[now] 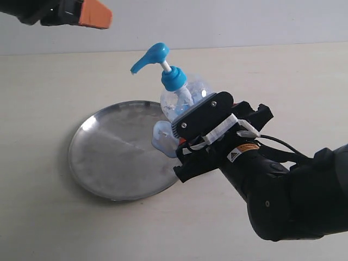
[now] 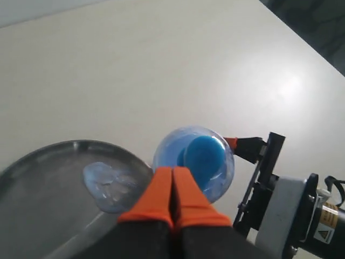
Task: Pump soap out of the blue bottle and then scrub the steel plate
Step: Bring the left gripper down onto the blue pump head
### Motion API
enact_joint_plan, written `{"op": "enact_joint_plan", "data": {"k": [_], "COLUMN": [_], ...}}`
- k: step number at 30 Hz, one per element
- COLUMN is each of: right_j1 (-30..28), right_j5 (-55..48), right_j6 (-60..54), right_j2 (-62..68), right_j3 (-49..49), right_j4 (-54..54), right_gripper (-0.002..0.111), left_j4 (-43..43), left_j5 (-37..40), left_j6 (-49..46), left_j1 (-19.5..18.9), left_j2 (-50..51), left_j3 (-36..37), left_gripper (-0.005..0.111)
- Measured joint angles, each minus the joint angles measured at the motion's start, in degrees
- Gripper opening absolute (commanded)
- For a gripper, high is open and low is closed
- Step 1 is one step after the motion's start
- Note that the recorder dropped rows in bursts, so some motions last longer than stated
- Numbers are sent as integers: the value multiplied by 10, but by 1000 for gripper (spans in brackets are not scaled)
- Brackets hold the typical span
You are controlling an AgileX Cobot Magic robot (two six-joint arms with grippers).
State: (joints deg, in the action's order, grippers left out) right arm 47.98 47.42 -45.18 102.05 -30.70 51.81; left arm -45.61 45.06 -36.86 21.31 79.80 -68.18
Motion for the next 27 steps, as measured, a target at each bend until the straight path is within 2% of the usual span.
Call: {"op": "enact_joint_plan", "data": {"k": [7, 20, 27], "right_j1": [0, 0, 0], "right_j5": [0, 0, 0], "right_j6": [0, 0, 1], "right_j2": [0, 0, 0], "right_j3": [0, 0, 0], "right_j4": [0, 0, 0], "right_gripper": [0, 0, 0], "left_j4": [-59, -96, -98], "left_j5": [67, 85, 85], "left_j6": [-53, -76, -90], "left_j1": [1, 3, 24], "left_j2": [55, 82, 82], "left_j3": [-33, -35, -35], "left_gripper": [0, 0, 0]}}
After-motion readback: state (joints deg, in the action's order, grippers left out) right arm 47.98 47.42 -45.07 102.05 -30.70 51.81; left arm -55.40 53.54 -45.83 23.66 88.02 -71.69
